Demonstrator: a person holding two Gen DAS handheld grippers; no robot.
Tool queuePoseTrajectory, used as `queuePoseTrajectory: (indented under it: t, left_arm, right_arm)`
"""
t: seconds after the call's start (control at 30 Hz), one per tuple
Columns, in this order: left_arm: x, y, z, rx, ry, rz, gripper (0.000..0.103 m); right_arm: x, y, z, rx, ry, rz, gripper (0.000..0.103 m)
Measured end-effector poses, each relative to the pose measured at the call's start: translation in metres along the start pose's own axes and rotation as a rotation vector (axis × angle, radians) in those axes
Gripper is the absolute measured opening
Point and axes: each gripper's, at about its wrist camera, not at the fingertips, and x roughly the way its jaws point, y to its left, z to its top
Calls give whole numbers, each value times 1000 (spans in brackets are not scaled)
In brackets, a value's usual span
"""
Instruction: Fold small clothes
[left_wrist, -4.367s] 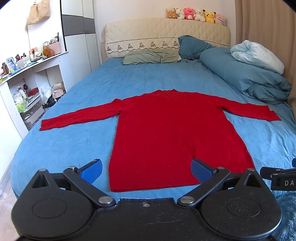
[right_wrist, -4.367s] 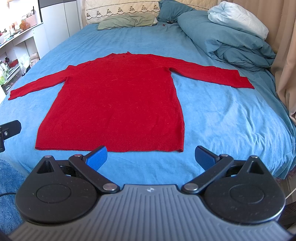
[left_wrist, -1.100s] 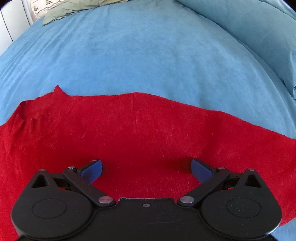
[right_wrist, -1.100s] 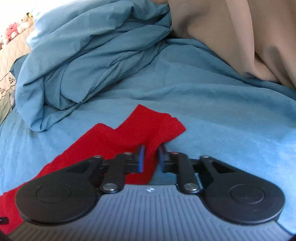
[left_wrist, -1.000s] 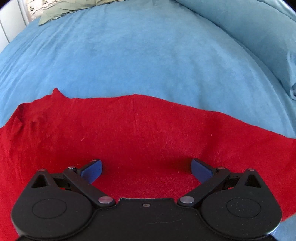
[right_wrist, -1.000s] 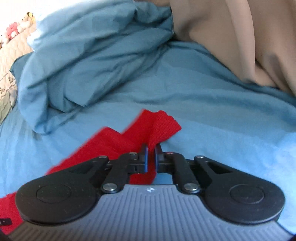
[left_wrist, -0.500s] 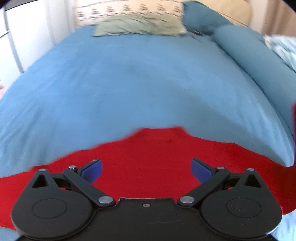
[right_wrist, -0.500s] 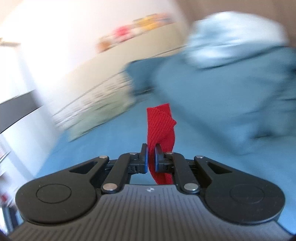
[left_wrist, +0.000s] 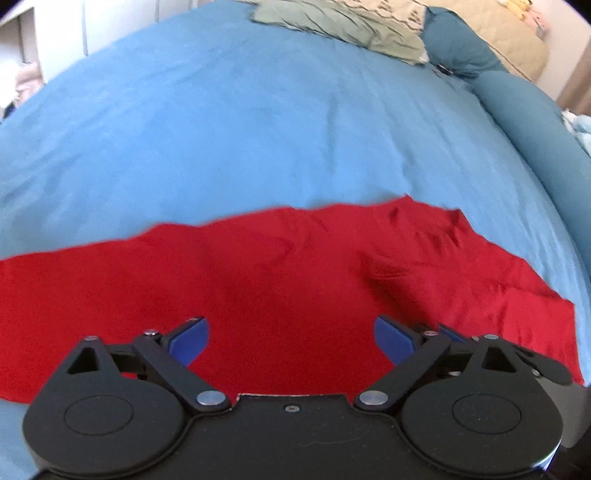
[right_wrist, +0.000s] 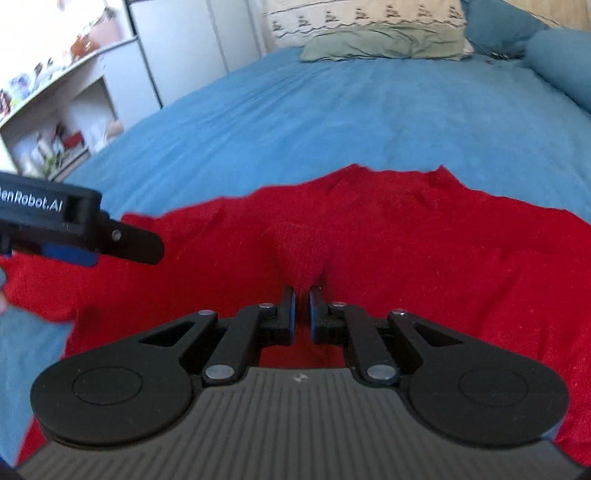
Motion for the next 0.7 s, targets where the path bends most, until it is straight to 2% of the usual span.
queuePoseTrajectory:
  t: [0.07,0.13,0.2,0.23,0.27,0.33,0.4,0.5,0.6,0.67,0.7]
  left_arm:
    - [3,-10,1,9,12,-29,97]
    - [4,-16,0,12,22,-62,97]
    - [7,-28,-4,23,37,-97,97]
    - [10,-36,-7,30,42,-113,97]
    - [14,-43,-9,37,47,-132,94]
    - [19,-55,-13,41,55,-159,87]
    - [28,-65,-16,16,64,-174,83]
    - [41,-72,-19,-31,63,-177,67]
    - [49,-80,-21,-35,23,-122,50]
    - [54,-84,-18,-34,-5,-79,4]
    - [55,-85,-15,-41,-15,-74,4]
  right_arm:
    - [-4,5,-6,-38,8,15,38]
    - [-9,4,-3,-82,4,14,65]
    - [-21,6,-2,-114,-3,-13,75]
    - [-30,3,-2,-116,-3,-29,76]
    - [-39,-4,-2,-109,3,-55,77]
    - [-58,-17,-7,-75,8,-117,91]
    - [-76,-29,-13,-39,13,-166,99]
    - [-103,-45,-28,9,24,-238,99]
    - [-126,-63,-50,82,28,-345,99]
    - [-135,-77,-64,150,24,-450,99]
    - [-136,-86,-67,178,29,-499,99]
